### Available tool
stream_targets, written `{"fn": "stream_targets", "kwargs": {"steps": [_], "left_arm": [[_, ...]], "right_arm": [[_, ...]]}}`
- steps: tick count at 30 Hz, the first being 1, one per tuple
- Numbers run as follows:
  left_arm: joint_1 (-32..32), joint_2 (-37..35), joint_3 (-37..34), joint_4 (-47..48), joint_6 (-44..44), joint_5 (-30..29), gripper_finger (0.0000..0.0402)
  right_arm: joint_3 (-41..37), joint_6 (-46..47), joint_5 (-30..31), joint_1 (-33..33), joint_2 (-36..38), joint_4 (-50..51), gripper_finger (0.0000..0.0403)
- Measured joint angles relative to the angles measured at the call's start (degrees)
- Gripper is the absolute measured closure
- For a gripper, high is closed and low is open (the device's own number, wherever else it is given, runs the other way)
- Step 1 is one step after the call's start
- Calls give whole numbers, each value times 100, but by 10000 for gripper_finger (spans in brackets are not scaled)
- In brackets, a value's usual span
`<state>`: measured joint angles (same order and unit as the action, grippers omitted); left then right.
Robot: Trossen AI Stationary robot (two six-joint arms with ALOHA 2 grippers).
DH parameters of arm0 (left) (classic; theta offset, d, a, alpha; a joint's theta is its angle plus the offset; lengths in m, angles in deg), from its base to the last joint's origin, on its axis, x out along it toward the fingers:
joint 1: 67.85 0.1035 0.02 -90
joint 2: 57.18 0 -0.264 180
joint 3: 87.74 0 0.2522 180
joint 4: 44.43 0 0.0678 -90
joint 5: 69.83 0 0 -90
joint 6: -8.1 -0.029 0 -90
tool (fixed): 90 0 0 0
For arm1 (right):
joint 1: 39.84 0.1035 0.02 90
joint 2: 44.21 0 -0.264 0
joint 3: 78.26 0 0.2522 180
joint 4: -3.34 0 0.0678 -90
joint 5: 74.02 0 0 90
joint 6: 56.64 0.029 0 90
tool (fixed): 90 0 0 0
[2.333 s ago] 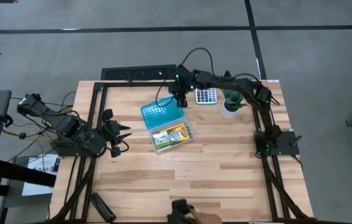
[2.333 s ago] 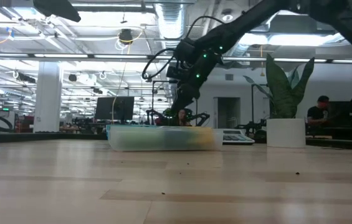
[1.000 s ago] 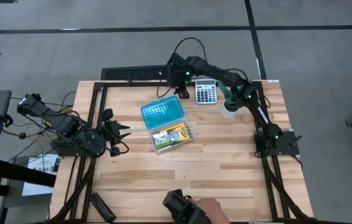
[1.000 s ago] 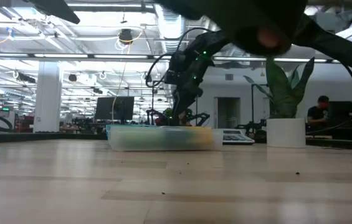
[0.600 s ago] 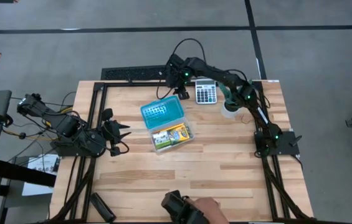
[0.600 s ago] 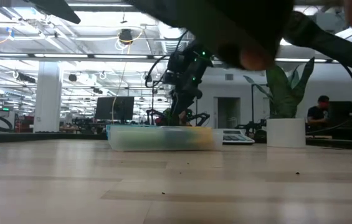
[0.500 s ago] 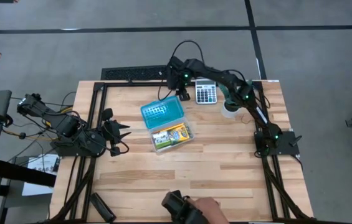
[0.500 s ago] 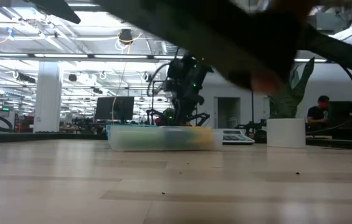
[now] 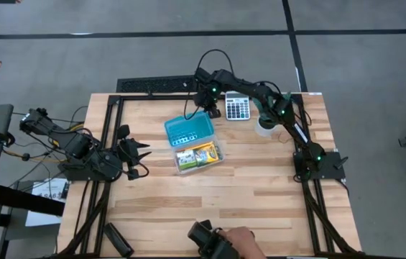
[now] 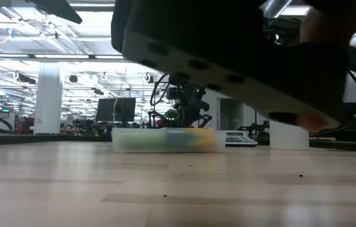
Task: Pack school essentials
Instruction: Close the supply box
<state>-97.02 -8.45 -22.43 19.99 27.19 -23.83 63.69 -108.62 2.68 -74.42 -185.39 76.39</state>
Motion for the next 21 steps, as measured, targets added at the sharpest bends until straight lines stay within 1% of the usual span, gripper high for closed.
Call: {"fn": "stream_targets", "kwargs": {"steps": [6, 8, 13, 16, 19, 21], "left_arm": [[0, 1, 0, 2, -25, -1, 301], [0, 0, 0, 2, -42, -21, 301], [0, 1, 0, -41, -28, -40, 301], [0, 0, -4, -221, 108, -69, 301], [0, 2, -204, -726, 260, -286, 301], [5, 2, -465, -1296, 325, -417, 301]], "right_arm": [[0, -152, 207, 4, -22, 116, 376], [0, -278, 233, 0, -22, 202, 395], [0, -302, 597, 56, -22, 191, 399], [-2, -232, 834, 113, 39, 282, 399], [0, -70, 903, 164, 135, 359, 401], [0, 108, 916, 177, 193, 380, 401]]}}
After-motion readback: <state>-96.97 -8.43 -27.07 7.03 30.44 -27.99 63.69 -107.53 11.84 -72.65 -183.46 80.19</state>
